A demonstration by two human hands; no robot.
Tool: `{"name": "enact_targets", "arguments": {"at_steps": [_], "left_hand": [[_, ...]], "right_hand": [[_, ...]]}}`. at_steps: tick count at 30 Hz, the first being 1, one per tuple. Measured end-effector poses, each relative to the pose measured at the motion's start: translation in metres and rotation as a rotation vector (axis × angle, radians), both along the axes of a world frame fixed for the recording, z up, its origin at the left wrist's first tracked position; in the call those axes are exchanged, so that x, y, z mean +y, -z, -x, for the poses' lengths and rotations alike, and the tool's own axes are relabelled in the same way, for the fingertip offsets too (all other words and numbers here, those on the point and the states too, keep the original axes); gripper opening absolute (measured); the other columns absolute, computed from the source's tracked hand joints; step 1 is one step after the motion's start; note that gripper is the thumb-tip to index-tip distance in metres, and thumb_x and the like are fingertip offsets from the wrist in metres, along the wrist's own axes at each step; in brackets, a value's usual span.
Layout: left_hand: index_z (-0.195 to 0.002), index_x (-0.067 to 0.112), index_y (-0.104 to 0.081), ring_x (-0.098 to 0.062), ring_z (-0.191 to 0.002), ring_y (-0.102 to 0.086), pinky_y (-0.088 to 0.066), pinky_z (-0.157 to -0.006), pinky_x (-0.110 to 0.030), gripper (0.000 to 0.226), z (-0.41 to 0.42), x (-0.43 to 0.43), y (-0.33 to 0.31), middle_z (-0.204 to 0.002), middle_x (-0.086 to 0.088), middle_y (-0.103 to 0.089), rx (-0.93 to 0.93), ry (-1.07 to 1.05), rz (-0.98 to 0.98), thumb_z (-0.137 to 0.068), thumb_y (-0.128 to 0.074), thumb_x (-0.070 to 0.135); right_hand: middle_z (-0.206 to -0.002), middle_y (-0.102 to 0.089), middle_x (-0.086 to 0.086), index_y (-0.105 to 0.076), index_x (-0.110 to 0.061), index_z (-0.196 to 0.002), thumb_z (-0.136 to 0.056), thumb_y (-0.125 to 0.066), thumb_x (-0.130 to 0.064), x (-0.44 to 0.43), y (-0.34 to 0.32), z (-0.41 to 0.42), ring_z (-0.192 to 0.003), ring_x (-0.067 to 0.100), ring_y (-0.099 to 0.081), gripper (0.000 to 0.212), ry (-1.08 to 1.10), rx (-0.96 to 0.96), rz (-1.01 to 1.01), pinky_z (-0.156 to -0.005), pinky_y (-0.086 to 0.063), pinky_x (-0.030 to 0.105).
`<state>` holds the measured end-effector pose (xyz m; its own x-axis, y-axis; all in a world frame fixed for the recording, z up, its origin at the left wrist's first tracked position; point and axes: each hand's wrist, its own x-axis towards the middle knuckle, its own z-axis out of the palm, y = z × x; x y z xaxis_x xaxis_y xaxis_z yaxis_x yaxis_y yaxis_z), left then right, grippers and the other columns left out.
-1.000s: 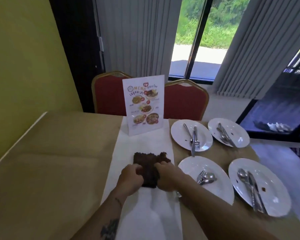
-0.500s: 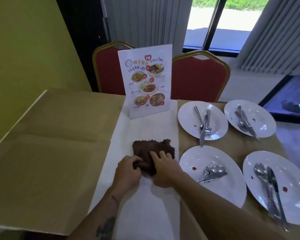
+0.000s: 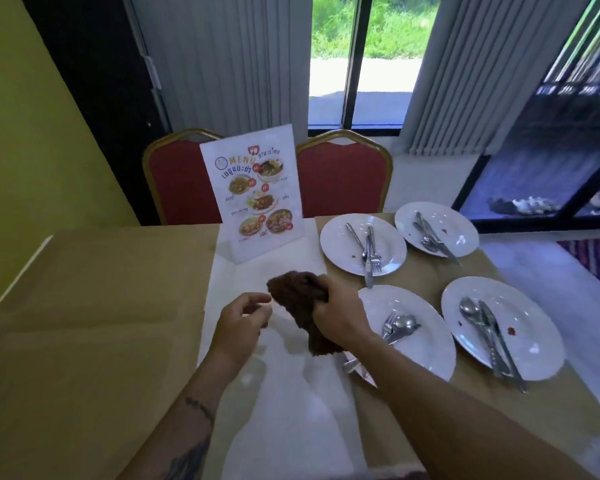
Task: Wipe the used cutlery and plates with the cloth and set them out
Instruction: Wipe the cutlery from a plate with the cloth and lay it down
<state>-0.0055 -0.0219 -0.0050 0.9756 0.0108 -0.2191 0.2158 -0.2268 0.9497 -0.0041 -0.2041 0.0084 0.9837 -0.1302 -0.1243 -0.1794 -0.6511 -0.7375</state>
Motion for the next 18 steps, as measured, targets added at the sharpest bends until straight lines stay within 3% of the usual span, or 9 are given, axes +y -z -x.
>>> {"name": "enact_targets", "arguments": {"at_steps": [5, 7, 10, 13, 15, 18], "left_hand": [[-0.106, 0.023, -0.067, -0.019, -0.088, -0.065, -0.052, -0.072, -0.029, 0.016, 0.015, -0.038, 0.004, -0.098, -0.003, -0.068, 0.085, 0.285, -0.187, -0.094, -0.056, 0.019], [-0.105, 0.024, -0.068, -0.018, -0.085, -0.066, -0.054, -0.073, -0.03, 0.018, 0.024, -0.058, 0.009, -0.098, -0.003, -0.069, 0.09, 0.394, -0.24, -0.09, -0.058, 0.021], [-0.115, 0.023, -0.067, -0.01, -0.082, -0.063, -0.048, -0.065, -0.019, 0.026, 0.035, -0.088, 0.018, -0.109, -0.002, -0.068, 0.049, 0.518, -0.34, -0.091, -0.057, 0.023], [-0.127, 0.02, -0.06, -0.018, -0.103, -0.06, -0.049, -0.085, -0.023, 0.036, 0.042, -0.11, 0.031, -0.124, -0.005, -0.061, 0.012, 0.571, -0.494, -0.092, -0.058, 0.027], [-0.132, 0.021, -0.057, -0.024, -0.114, -0.058, -0.047, -0.096, -0.03, 0.041, 0.045, -0.119, 0.039, -0.129, -0.008, -0.055, 0.007, 0.576, -0.584, -0.093, -0.056, 0.031], [-0.129, 0.023, -0.056, -0.026, -0.112, -0.058, -0.047, -0.093, -0.031, 0.036, 0.053, -0.131, 0.047, -0.124, -0.01, -0.051, -0.008, 0.561, -0.682, -0.095, -0.049, 0.032]], "right_hand": [[-0.11, -0.072, -0.003, -0.063, -0.032, -0.13, -0.083, -0.049, 0.002, -0.053, -0.029, 0.043, -0.098, 0.016, -0.063, 0.06, 0.217, -0.164, -0.039, -0.085, -0.047, 0.028], [-0.104, -0.07, -0.008, -0.064, -0.034, -0.129, -0.083, -0.048, 0.004, -0.074, -0.034, 0.065, -0.097, 0.014, -0.063, 0.062, 0.291, -0.153, -0.023, -0.083, -0.045, 0.027], [-0.095, -0.071, -0.009, -0.067, -0.03, -0.123, -0.081, -0.048, 0.004, -0.102, -0.036, 0.097, -0.092, 0.015, -0.067, 0.057, 0.358, -0.13, 0.033, -0.074, -0.046, 0.025], [-0.084, -0.065, -0.02, -0.069, -0.03, -0.112, -0.083, -0.047, 0.005, -0.121, -0.037, 0.123, -0.082, 0.0, -0.061, 0.05, 0.344, -0.098, 0.044, -0.064, -0.039, 0.012], [-0.085, -0.063, -0.02, -0.068, -0.032, -0.11, -0.082, -0.047, 0.005, -0.13, -0.035, 0.135, -0.082, 0.005, -0.059, 0.051, 0.319, -0.052, 0.066, -0.062, -0.038, 0.01], [-0.091, -0.066, -0.014, -0.063, -0.034, -0.108, -0.081, -0.046, -0.001, -0.141, -0.027, 0.144, -0.09, 0.013, -0.062, 0.046, 0.285, 0.031, 0.065, -0.068, -0.046, 0.018]]}}
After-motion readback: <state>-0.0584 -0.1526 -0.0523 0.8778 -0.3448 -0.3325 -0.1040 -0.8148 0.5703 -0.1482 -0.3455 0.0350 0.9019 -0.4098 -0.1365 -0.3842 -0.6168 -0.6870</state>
